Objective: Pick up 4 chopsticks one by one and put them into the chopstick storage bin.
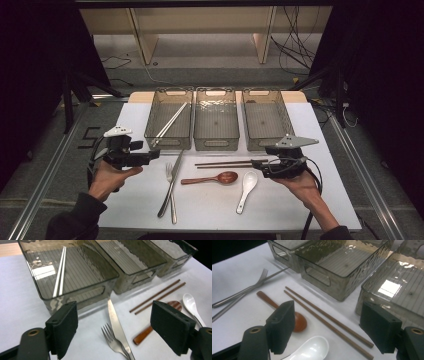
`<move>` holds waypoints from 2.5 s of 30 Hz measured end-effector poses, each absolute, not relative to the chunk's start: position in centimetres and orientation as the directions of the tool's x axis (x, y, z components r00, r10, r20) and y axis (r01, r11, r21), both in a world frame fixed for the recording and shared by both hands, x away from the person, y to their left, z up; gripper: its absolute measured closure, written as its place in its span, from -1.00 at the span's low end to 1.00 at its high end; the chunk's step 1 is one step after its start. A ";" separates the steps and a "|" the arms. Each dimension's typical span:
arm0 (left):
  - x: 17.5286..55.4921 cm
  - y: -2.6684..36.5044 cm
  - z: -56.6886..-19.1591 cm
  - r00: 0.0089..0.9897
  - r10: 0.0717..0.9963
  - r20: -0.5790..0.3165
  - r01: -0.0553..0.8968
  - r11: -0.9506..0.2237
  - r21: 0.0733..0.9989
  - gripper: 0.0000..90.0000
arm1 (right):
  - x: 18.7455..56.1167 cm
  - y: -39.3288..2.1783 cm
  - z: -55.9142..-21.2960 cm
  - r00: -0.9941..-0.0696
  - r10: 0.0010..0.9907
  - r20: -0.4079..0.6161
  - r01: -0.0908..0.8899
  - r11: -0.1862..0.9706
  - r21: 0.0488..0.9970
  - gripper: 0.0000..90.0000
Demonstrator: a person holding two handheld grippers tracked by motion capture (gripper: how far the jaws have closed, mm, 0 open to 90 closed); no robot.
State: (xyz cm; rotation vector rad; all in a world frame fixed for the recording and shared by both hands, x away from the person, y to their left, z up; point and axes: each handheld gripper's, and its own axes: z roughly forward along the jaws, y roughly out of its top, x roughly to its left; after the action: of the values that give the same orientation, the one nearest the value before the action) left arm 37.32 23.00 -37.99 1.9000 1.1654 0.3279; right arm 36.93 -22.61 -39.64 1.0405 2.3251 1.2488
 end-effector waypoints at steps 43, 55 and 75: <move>31.0 22.1 -39.7 0.586 0.801 -0.121 0.508 -0.247 0.825 -0.56 | 43.6 -18.9 -42.0 -0.802 0.597 -0.028 0.482 0.674 0.560 -0.02; 30.5 21.9 -39.7 0.613 0.777 -0.140 0.494 -0.238 0.837 -0.58 | 44.7 -18.1 -43.9 -0.837 0.547 -0.029 0.481 0.759 0.439 0.20; 30.4 21.6 -39.9 0.626 0.769 -0.127 0.491 -0.263 0.831 -0.54 | 45.2 -17.5 -45.7 -0.863 0.502 -0.052 0.468 0.835 0.290 0.51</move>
State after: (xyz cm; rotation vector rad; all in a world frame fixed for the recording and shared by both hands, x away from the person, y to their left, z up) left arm 30.40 21.56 -39.92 1.9249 0.9977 0.3782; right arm 45.21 -17.49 -45.66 0.7662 2.8877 0.4082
